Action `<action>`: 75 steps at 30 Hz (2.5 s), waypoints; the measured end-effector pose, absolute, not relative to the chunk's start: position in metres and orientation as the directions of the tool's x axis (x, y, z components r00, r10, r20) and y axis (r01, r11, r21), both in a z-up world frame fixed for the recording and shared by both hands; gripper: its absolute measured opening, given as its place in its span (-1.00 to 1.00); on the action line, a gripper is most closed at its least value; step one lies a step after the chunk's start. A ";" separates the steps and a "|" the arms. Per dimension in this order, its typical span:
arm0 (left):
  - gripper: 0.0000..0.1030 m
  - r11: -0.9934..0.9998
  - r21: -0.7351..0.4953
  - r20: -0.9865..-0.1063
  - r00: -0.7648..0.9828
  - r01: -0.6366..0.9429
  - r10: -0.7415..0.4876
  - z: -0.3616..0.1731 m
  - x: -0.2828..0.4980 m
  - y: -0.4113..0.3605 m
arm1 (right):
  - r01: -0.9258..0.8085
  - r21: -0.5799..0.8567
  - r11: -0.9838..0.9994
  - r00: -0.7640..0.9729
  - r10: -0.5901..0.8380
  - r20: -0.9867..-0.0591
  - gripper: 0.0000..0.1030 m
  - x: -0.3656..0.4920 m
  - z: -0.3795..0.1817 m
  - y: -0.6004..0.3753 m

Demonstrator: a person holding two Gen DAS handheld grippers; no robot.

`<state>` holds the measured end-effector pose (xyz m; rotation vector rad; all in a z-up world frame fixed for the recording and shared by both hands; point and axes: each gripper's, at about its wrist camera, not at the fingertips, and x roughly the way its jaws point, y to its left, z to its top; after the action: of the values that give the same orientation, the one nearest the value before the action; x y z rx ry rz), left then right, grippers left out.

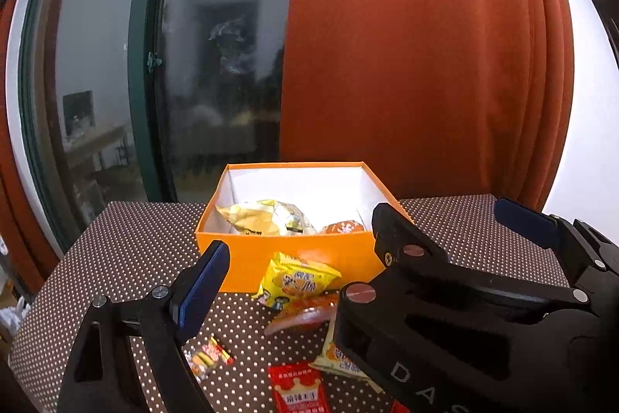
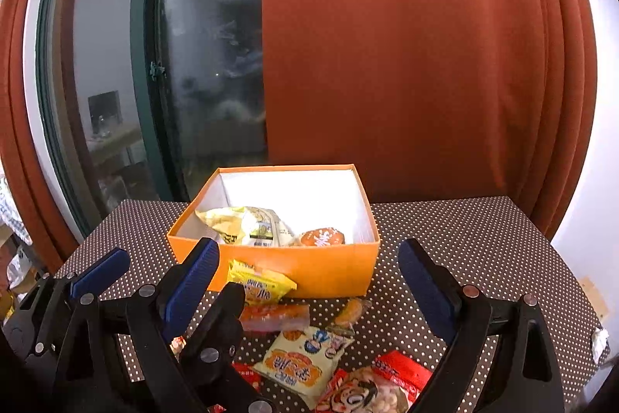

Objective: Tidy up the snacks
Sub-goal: 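Withdraw both tools from the box back toward the snack pile, then grasp the red spicy-strip packet with the left tool while the right tool grasps the red cartoon bag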

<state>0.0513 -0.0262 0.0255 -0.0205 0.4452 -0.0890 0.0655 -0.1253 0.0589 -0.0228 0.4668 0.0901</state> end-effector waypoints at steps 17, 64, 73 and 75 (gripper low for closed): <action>0.85 0.997 -0.013 -0.417 0.906 0.080 -0.078 -0.010 0.004 -0.035 | -0.090 -0.018 0.996 0.893 0.073 -0.444 1.00 0.023 0.023 -0.133; -0.04 0.998 -0.036 -0.758 0.650 0.046 -0.057 -0.142 0.047 -0.048 | 0.008 0.007 1.000 0.750 -0.001 -0.662 1.00 0.057 -0.102 -0.160; -0.16 0.998 0.003 -0.751 0.660 0.066 -0.041 -0.146 0.049 -0.067 | 0.022 0.012 1.000 0.719 -0.007 -0.695 1.00 0.066 -0.109 -0.172; -0.20 0.997 0.020 -0.749 0.661 0.078 -0.036 -0.147 0.050 -0.071 | 0.020 0.015 1.000 0.711 -0.003 -0.704 0.97 0.068 -0.111 -0.174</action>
<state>0.0499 -0.0708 -0.1468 0.0517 0.8457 -0.0644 0.0676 -0.1738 -0.1110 0.0221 0.7803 -0.0126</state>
